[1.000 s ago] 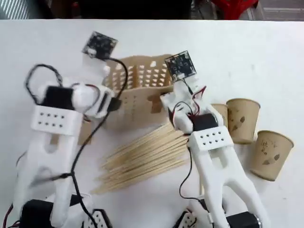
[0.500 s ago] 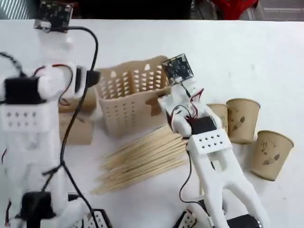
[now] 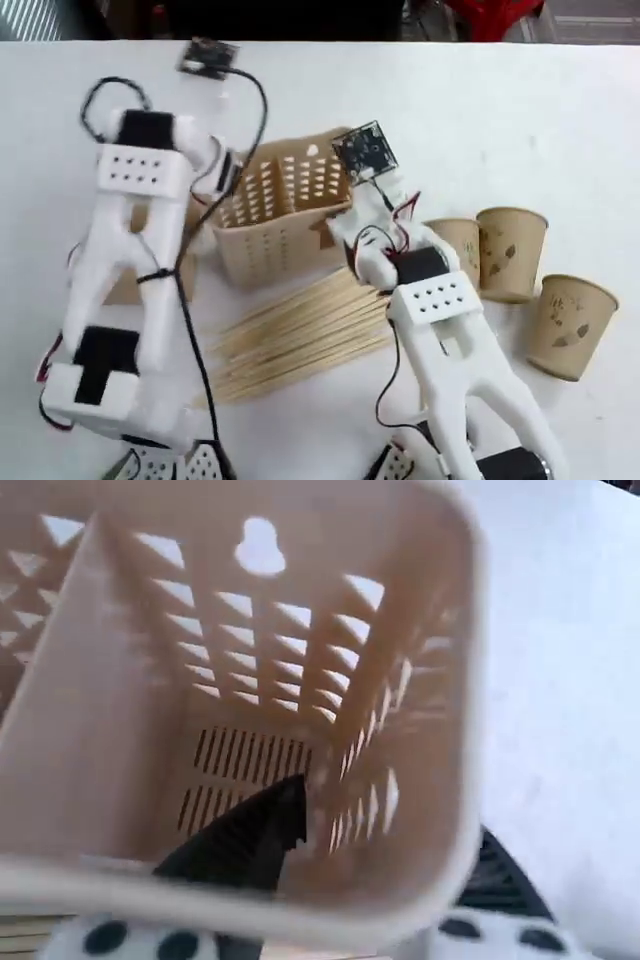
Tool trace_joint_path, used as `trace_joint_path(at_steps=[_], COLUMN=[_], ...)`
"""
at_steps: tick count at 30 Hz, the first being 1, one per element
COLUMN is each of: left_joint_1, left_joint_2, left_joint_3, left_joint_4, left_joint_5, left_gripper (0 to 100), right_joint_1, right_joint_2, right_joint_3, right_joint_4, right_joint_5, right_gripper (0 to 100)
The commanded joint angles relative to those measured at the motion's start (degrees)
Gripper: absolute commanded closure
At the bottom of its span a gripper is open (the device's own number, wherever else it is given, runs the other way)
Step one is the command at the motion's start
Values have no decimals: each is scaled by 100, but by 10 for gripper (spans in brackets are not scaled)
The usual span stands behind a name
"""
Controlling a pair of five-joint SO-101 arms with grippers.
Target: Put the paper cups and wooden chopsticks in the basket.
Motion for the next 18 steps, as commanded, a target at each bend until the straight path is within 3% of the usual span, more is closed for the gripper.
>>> trace_joint_path(at_steps=[1, 4, 10, 18], left_joint_1=[259, 224, 242, 242], left_joint_2=[242, 303, 338, 347], left_joint_3=[-193, -211, -211, -220], left_joint_4=[-378, -782, -1327, -1363], left_joint_5=[62, 220, 730, 1029], left_gripper=[920, 980, 978, 978], right_joint_1=[4, 13, 4, 22], right_joint_2=[-127, -497, -1349, -1938], right_joint_3=[-35, -18, 440, 2532], right_joint_4=[242, 541, 989, -1657], right_joint_5=[53, 62, 26, 53], right_gripper=[790, 789, 789, 787])
